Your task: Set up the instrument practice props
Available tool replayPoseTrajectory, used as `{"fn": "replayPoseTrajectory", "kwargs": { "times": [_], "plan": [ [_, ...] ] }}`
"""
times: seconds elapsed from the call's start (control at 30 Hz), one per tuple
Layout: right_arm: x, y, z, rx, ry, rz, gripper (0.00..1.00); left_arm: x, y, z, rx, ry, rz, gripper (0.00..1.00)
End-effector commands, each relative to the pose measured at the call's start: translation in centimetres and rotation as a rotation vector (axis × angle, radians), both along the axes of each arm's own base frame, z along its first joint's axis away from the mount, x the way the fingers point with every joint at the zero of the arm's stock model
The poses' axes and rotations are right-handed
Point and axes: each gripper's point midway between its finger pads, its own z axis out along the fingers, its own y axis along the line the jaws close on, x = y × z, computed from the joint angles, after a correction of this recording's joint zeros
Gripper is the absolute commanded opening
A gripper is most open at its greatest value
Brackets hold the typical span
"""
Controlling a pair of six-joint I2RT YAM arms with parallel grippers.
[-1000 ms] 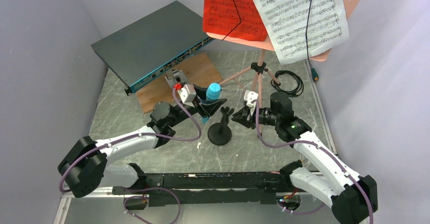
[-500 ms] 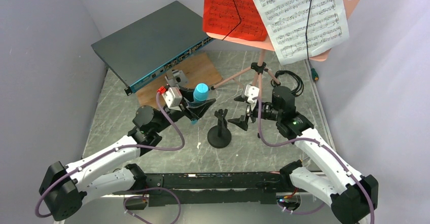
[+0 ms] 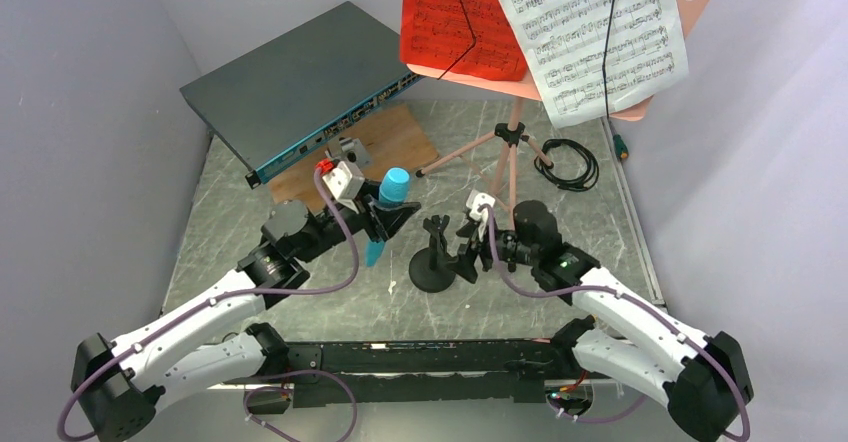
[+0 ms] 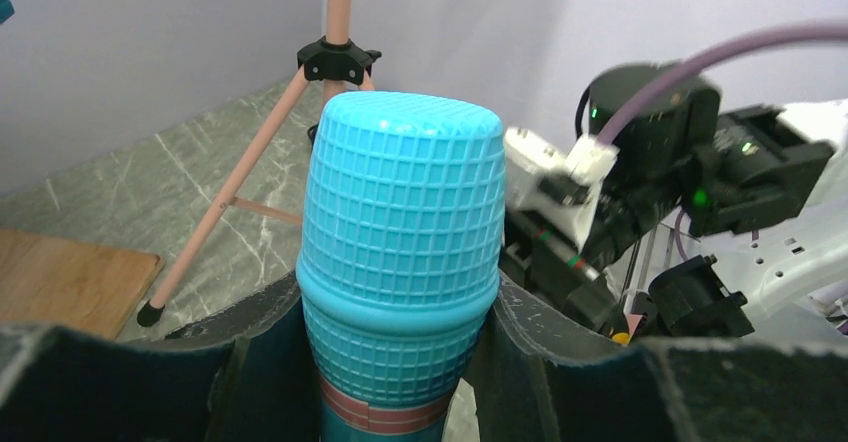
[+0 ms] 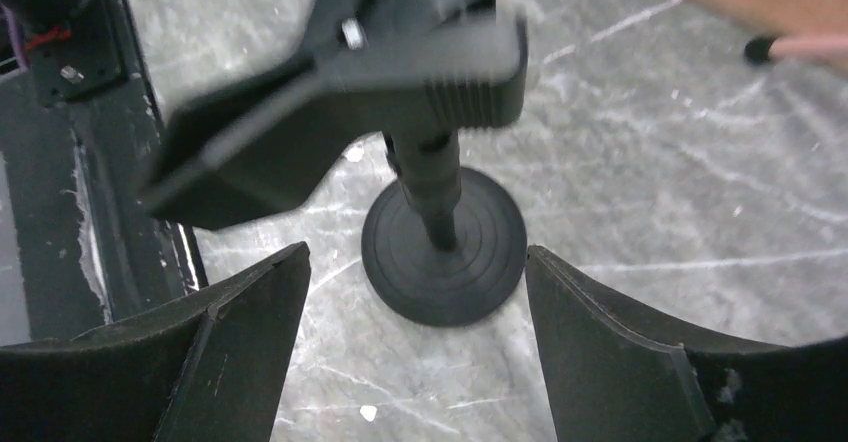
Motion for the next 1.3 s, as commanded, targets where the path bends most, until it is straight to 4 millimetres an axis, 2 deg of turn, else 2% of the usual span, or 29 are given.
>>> {"fn": "replayPoseTrajectory", "kwargs": {
  "times": [0.0,0.1,0.23,0.3,0.37,0.43,0.5,0.57,0.6,0.63,0.67,0.7,0.73,0.8,0.87,0.93,0.97,1.07,1.13,1.2,1.27],
  "plan": [
    [1.9,0.6,0.8,0.139,-0.108,-0.104,0.82,-0.6,0.9,2.8,-0.064,-0.026,0.012,0.0],
    [3.1,1.2,0.4,0.169,-0.182,-0.103,0.78,-0.8,0.8,2.9,-0.06,-0.023,0.002,0.0],
    [4.4,2.3,1.7,0.252,-0.279,-0.1,0.72,-1.0,1.0,3.1,-0.057,-0.019,0.002,0.0],
    [4.0,3.3,2.1,0.285,-0.295,-0.055,0.68,-1.1,1.3,3.3,-0.061,-0.019,0.005,0.0],
    [3.0,4.5,1.9,0.298,-0.305,-0.015,0.68,-1.3,1.6,3.6,-0.064,-0.029,0.008,0.0],
    [2.9,5.1,1.3,0.302,-0.303,-0.039,0.68,-1.5,1.9,3.9,-0.067,-0.038,0.013,0.0],
    [2.9,5.6,1.6,0.333,-0.269,-0.091,0.62,-1.6,2.1,4.3,-0.067,-0.045,0.019,0.0],
    [2.1,6.5,2.3,0.384,-0.264,-0.095,0.61,-1.7,2.2,4.7,-0.061,-0.056,0.02,0.0],
    [2.1,7.0,2.3,0.39,-0.262,-0.118,0.57,-1.7,2.3,4.8,-0.061,-0.056,0.02,0.0],
    [2.6,7.2,2.2,0.374,-0.266,-0.169,0.48,-1.7,2.3,4.8,-0.063,-0.056,0.022,0.0],
    [3.7,7.1,2.0,0.351,-0.271,-0.282,0.34,-1.7,2.3,4.9,-0.066,-0.055,0.023,0.0],
    [4.9,6.9,2.4,0.344,-0.282,-0.392,0.07,-1.7,2.3,5.0,-0.066,-0.056,0.024,0.0],
    [5.5,6.7,2.3,0.334,-0.288,-0.491,0.0,-1.7,2.3,5.0,-0.064,-0.055,0.023,0.0],
    [7.1,5.3,2.7,0.281,-0.354,-0.728,0.0,-1.7,2.4,5.1,-0.064,-0.055,0.025,0.0],
    [8.6,3.3,2.3,0.151,-0.403,-1.016,0.0,-1.7,2.6,5.2,-0.065,-0.051,0.035,0.0],
    [9.2,0.7,1.9,0.056,-0.422,-1.317,0.0,-1.6,3.0,5.2,-0.064,-0.043,0.054,0.0],
    [9.4,0.5,1.9,0.047,-0.43,-1.361,0.0,-1.6,3.3,5.3,-0.067,-0.043,0.064,0.0],
    [10.0,1.9,1.8,0.073,-0.428,-1.351,0.0,-1.5,4.3,5.5,-0.082,-0.042,0.108,0.0],
    [10.2,2.5,1.0,0.045,-0.406,-1.328,0.0,-1.4,5.1,5.7,-0.087,-0.037,0.144,0.0],
    [10.0,2.7,-0.5,0.054,-0.318,-1.31,0.02,-1.2,5.9,5.7,-0.089,-0.027,0.183,0.0],
    [9.8,2.0,-2.4,0.071,-0.18,-1.351,0.09,-1.2,6.1,5.6,-0.093,-0.024,0.194,0.0]
  ]
}}
